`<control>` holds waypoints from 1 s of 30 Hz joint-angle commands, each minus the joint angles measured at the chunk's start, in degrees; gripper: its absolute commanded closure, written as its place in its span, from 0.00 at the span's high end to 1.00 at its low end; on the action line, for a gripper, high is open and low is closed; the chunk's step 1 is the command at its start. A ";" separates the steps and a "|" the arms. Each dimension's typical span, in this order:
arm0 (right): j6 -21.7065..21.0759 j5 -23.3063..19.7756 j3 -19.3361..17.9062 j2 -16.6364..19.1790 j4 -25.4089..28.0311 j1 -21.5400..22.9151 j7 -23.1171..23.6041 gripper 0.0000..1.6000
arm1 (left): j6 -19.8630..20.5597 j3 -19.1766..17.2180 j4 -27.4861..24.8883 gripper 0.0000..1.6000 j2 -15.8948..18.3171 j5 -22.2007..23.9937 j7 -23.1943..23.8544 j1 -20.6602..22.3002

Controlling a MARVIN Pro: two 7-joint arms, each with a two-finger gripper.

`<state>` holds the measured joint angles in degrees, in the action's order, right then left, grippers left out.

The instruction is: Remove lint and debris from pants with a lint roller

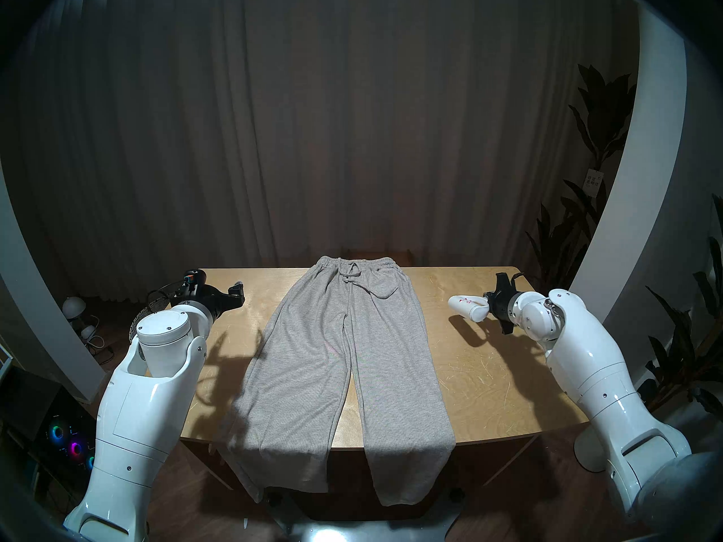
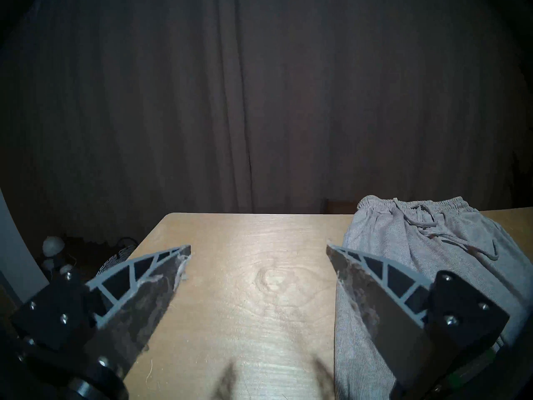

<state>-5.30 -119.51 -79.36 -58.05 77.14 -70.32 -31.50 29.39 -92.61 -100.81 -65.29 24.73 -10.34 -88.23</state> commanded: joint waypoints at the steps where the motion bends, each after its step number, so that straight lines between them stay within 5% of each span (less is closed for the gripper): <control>1: 3.85 -0.10 -2.61 1.15 5.58 -5.85 5.76 0.00 | 3.70 -0.05 -2.87 1.00 -1.41 0.60 -2.33 1.89; 8: 10.26 4.00 -1.32 -2.28 5.75 -9.83 10.56 0.00 | 6.07 0.32 -2.57 1.00 -2.20 1.56 -3.35 2.88; 24: 8.72 5.42 2.64 -4.96 -5.50 -2.23 13.95 0.00 | 7.08 0.79 -1.33 1.00 -2.00 2.77 -3.25 3.47; 30: 8.22 5.95 3.67 -4.06 -6.24 -1.02 11.15 0.00 | 6.91 0.58 -0.70 1.00 -2.07 3.06 -3.26 3.86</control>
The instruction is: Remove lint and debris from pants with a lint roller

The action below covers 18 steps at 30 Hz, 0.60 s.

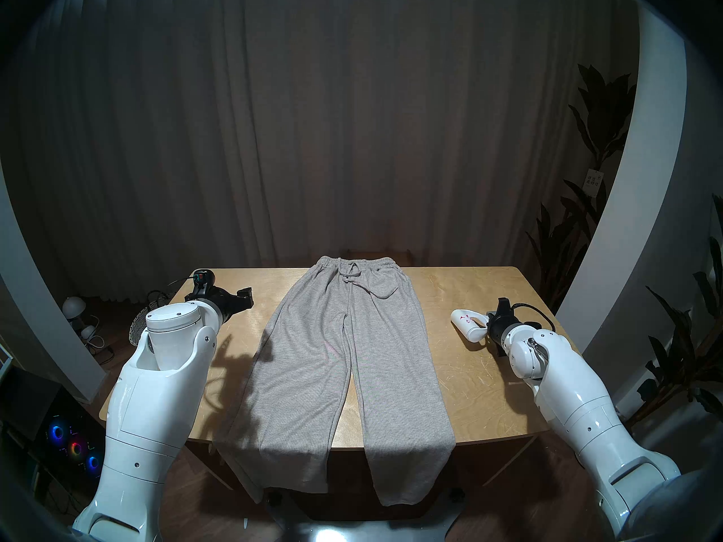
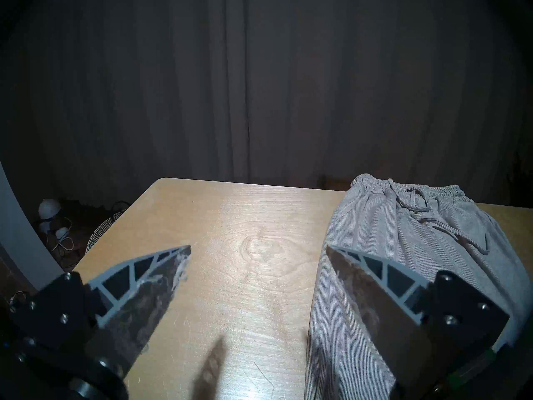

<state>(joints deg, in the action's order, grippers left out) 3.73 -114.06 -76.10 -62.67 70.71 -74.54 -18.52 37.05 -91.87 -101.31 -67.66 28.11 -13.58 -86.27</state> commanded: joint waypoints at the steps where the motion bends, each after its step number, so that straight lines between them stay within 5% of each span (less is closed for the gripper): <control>1: -0.56 0.75 0.61 0.70 0.21 3.17 -2.26 0.00 | -0.77 -0.28 -0.08 1.00 0.22 -0.17 0.04 1.97; 10: 3.46 3.48 2.37 0.85 1.83 0.89 -7.41 0.00 | -1.08 -0.67 0.60 1.00 0.23 0.12 0.52 2.07; 11: 3.30 3.13 2.51 1.10 2.52 0.22 -8.57 0.22 | -1.15 -0.72 0.63 1.00 0.19 0.14 0.57 2.01; 12: 3.30 3.13 2.51 1.10 2.52 0.22 -8.57 0.22 | -1.15 -0.72 0.63 1.00 0.19 0.14 0.57 2.01; 16: 4.42 3.51 2.79 1.39 3.96 -0.78 -10.04 0.47 | -1.34 -0.92 0.77 1.00 0.12 0.26 0.69 1.87; 17: 4.50 3.60 2.92 1.50 4.23 -0.92 -10.39 0.70 | -1.43 -0.97 0.84 1.00 0.13 0.28 0.77 1.84; 18: 4.78 3.90 3.07 1.58 4.44 -1.05 -10.54 0.80 | -1.54 -1.02 0.91 1.00 0.15 0.31 0.84 1.81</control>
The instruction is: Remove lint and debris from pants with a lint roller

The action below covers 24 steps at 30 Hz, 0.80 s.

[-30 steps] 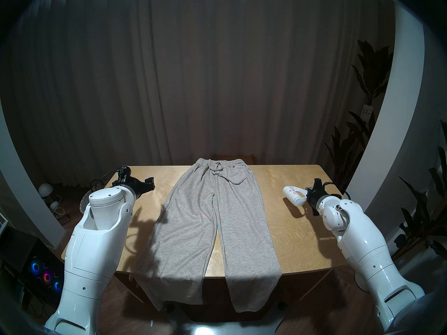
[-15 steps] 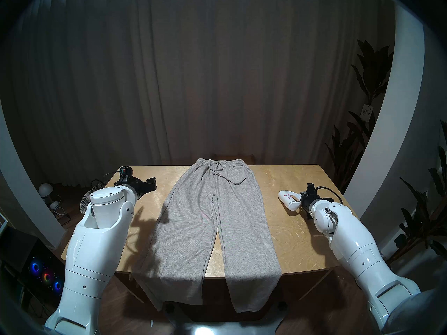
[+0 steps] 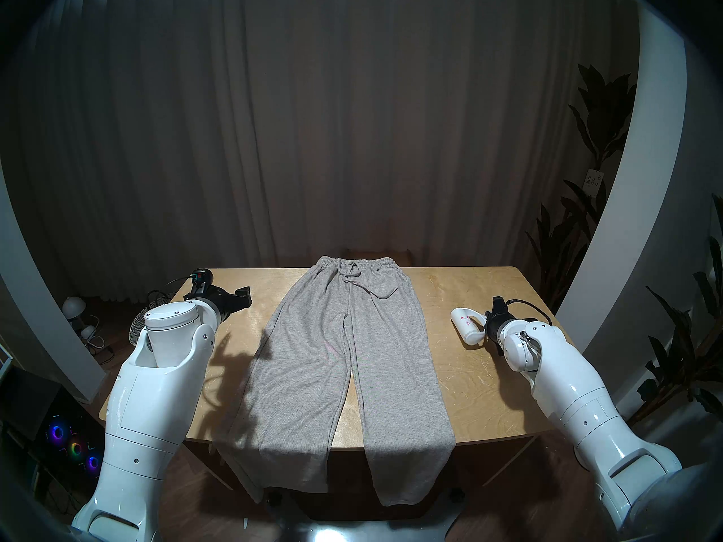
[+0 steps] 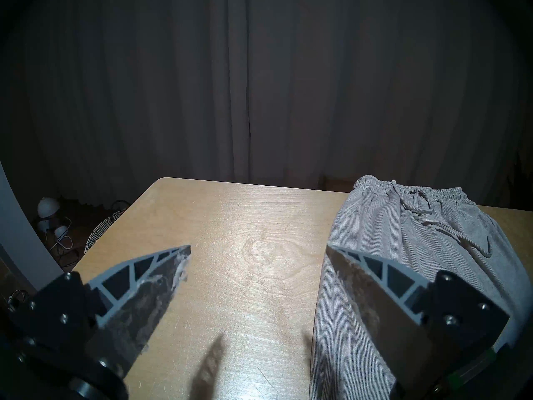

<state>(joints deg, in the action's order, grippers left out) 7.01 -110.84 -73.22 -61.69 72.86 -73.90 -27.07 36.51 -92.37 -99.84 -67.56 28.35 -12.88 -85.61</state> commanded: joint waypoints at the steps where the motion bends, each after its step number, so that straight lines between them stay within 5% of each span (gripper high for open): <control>1: 2.39 1.03 0.32 0.61 2.71 -1.76 -3.27 0.88 | -1.15 -0.60 -0.50 1.00 0.01 0.14 0.25 1.11; 2: 3.06 1.58 0.51 0.73 3.10 -1.89 -3.68 1.00 | -1.20 -0.64 -0.46 1.00 0.02 0.15 0.30 1.09; 12: 4.91 0.69 -0.52 3.71 11.35 -6.80 -11.40 1.00 | -1.53 -1.25 -0.42 1.00 0.48 0.44 1.24 0.71; 24: 9.41 1.85 -3.58 8.52 22.70 -13.02 -14.75 1.00 | -2.67 -1.85 -0.29 1.00 1.26 0.93 3.54 0.11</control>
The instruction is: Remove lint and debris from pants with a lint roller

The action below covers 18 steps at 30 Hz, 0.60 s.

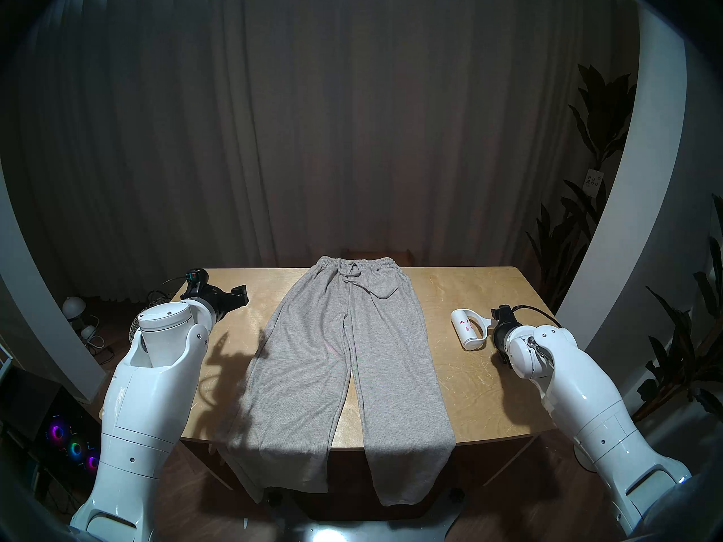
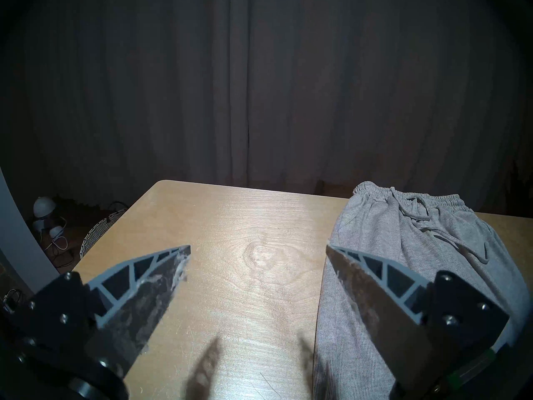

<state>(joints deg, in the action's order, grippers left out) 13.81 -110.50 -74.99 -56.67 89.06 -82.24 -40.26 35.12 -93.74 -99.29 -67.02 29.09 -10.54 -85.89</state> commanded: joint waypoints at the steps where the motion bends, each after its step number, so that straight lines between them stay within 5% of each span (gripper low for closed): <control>1: 2.90 2.19 -1.65 3.71 6.34 -4.20 -1.75 1.00 | -1.45 -0.61 -0.90 1.00 0.66 0.39 1.47 0.31; 5: 2.36 7.09 -0.38 7.52 12.26 -4.92 -1.86 1.00 | -2.02 -0.32 -1.28 1.00 1.40 -0.13 2.20 -0.10; 6: 1.49 9.24 0.34 6.28 8.49 -2.37 -0.18 1.00 | -2.07 0.07 -1.38 1.00 1.89 -0.67 2.25 -0.22; 10: 1.87 15.22 2.17 9.60 14.16 -1.71 1.77 1.00 | -2.34 1.62 -1.28 1.00 2.93 -2.54 2.28 -0.90; 18: -1.47 26.63 7.79 12.13 15.86 3.89 7.55 1.00 | -3.52 3.45 -0.47 1.00 3.32 -4.22 2.40 -0.72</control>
<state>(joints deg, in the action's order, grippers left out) 14.64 -92.10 -69.95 -48.31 101.48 -83.65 -37.21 33.24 -90.86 -99.33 -64.71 26.44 -8.03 -87.21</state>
